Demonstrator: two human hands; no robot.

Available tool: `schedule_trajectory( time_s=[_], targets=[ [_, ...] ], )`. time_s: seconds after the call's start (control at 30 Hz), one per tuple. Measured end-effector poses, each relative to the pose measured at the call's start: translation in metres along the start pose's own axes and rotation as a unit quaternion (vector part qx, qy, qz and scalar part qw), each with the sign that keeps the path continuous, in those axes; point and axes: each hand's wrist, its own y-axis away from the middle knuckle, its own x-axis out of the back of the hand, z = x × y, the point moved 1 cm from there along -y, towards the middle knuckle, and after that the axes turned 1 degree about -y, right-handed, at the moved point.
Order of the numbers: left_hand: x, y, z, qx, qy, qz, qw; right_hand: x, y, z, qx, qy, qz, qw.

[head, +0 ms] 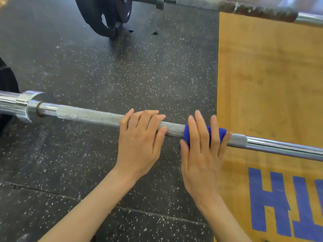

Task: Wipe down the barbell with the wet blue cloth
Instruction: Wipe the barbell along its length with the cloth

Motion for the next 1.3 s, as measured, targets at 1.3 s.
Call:
schedule_trajectory(
  time_s=[1.3],
  targets=[
    [0.002, -0.011, -0.023, 0.006, 0.003, -0.018, 1.000, 0.006, -0.039, -0.015, 0.011, 0.003, -0.055, 0.998]
  ],
)
